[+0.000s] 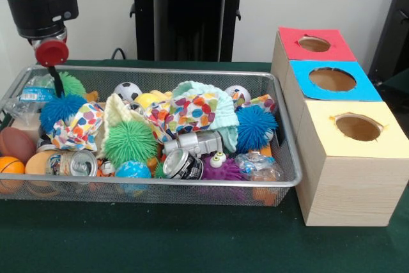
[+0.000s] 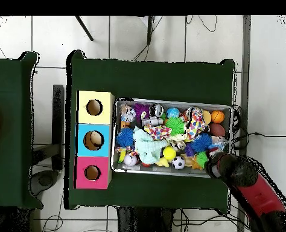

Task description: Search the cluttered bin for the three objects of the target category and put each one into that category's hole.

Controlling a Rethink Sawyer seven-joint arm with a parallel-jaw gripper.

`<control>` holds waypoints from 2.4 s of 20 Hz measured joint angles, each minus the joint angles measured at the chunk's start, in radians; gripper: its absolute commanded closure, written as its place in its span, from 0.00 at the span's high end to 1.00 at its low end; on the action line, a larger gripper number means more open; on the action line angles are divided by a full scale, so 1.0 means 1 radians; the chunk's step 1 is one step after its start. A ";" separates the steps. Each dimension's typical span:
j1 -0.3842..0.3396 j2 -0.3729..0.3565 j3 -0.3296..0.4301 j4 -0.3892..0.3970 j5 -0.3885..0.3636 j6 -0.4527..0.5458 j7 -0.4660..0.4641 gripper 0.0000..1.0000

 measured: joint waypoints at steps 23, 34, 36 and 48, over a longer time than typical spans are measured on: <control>-0.053 0.032 0.044 -0.120 -0.026 0.032 0.000 1.00; -0.062 0.034 0.066 -0.138 -0.028 0.038 0.000 1.00; -0.065 0.034 0.072 -0.142 -0.028 0.038 0.000 1.00; -0.072 0.034 0.083 -0.161 -0.036 0.049 0.000 0.00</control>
